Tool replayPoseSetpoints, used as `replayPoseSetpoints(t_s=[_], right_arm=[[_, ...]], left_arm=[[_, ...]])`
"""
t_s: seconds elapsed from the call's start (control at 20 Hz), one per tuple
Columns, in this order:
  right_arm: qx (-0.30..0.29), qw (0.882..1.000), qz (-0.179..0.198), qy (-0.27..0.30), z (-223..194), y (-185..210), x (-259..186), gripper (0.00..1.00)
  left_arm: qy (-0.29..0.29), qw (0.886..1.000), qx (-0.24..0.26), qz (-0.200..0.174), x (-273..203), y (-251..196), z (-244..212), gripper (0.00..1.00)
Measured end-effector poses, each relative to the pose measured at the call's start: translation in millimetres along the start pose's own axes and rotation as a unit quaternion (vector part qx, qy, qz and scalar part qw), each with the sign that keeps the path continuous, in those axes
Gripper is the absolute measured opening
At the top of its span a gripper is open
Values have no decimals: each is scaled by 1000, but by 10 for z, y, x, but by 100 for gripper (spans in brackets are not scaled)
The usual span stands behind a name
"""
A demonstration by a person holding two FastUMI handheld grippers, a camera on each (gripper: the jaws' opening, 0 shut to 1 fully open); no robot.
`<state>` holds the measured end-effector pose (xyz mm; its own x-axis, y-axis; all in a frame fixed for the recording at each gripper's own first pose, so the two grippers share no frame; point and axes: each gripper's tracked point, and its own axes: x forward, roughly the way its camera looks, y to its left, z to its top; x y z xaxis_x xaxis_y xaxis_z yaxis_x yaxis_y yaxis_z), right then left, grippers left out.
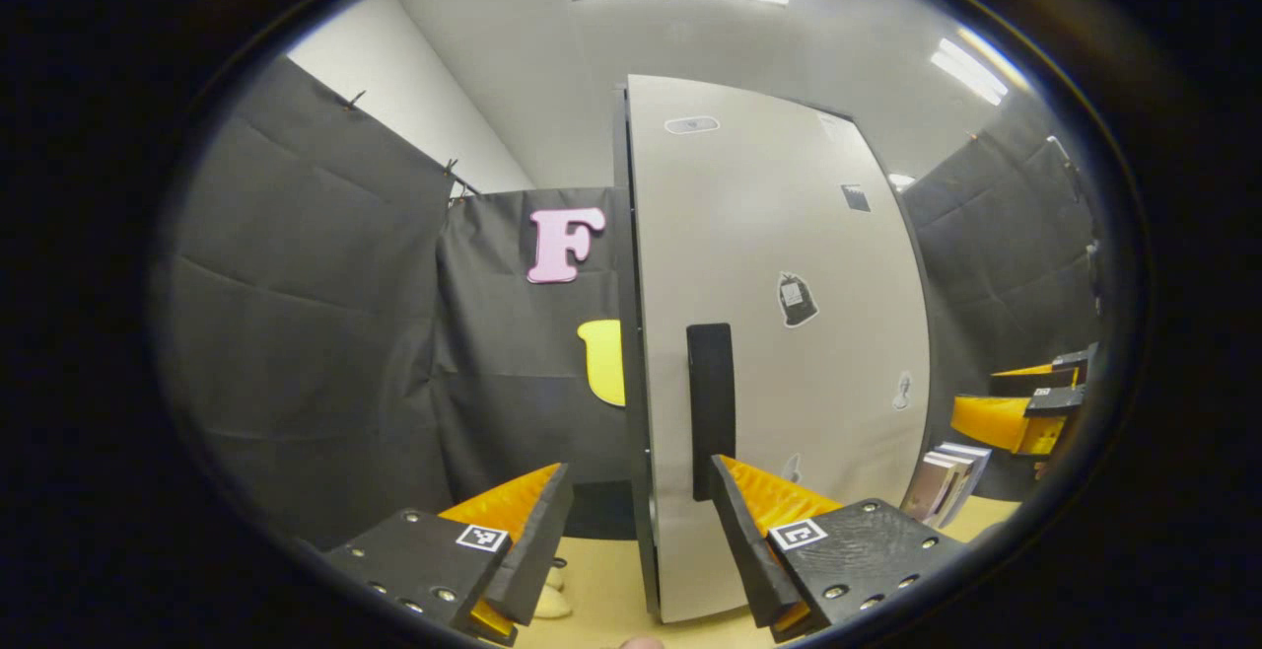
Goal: Open the cabinet door with the right hand, grasp the bottle in the cabinet with the left hand and place it on the coaster, then close the cabinet door with the right hand.
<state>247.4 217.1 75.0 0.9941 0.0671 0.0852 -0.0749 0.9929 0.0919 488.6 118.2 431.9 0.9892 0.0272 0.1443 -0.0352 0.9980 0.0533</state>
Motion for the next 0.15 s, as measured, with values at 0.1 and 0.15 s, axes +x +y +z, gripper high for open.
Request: replayPoseSetpoints(t_s=[0.1,0.15], right_arm=[[0,1000,-3,-2,14,-17,-13,92],[0,1000,-3,-2,11,-19,-19,92]], left_arm=[[0,1000,0,2,8,6,3,80],[0,1000,-1,3,22,8,-4,81]])
